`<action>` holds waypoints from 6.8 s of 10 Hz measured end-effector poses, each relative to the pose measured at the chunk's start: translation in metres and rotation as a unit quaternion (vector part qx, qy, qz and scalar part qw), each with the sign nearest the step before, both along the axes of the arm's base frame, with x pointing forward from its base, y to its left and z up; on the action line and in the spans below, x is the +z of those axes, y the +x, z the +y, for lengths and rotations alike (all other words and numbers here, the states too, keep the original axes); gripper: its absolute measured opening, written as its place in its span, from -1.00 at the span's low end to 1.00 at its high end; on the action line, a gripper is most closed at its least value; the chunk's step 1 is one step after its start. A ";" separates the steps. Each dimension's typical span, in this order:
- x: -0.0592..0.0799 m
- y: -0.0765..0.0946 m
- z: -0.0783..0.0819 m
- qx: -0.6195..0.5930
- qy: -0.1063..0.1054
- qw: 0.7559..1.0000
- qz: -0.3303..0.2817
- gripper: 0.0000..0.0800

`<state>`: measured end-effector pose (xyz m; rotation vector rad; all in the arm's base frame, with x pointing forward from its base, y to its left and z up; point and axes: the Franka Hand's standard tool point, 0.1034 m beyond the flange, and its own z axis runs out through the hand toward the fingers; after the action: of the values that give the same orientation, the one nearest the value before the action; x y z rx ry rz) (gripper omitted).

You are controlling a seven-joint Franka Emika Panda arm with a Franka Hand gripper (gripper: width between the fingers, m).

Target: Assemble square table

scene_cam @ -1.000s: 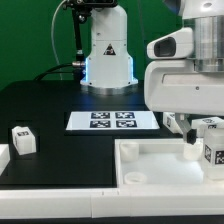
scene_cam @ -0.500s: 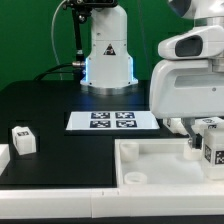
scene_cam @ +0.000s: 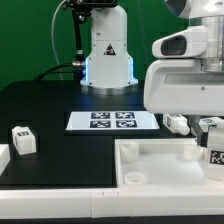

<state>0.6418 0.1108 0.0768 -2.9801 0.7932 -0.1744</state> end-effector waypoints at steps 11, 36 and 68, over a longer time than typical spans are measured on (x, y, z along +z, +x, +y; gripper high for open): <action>-0.008 -0.006 -0.001 -0.210 0.060 0.975 0.041 0.23; -0.008 -0.001 -0.005 -0.371 0.067 0.924 0.067 0.35; -0.007 0.001 -0.008 -0.610 0.091 0.783 0.080 -0.29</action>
Offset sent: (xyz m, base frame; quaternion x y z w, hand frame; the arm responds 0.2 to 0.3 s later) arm 0.0200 0.0131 -0.0076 0.0737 -0.0302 0.4209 0.9036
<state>0.6425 0.1030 0.0701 -1.8252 2.4207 0.1225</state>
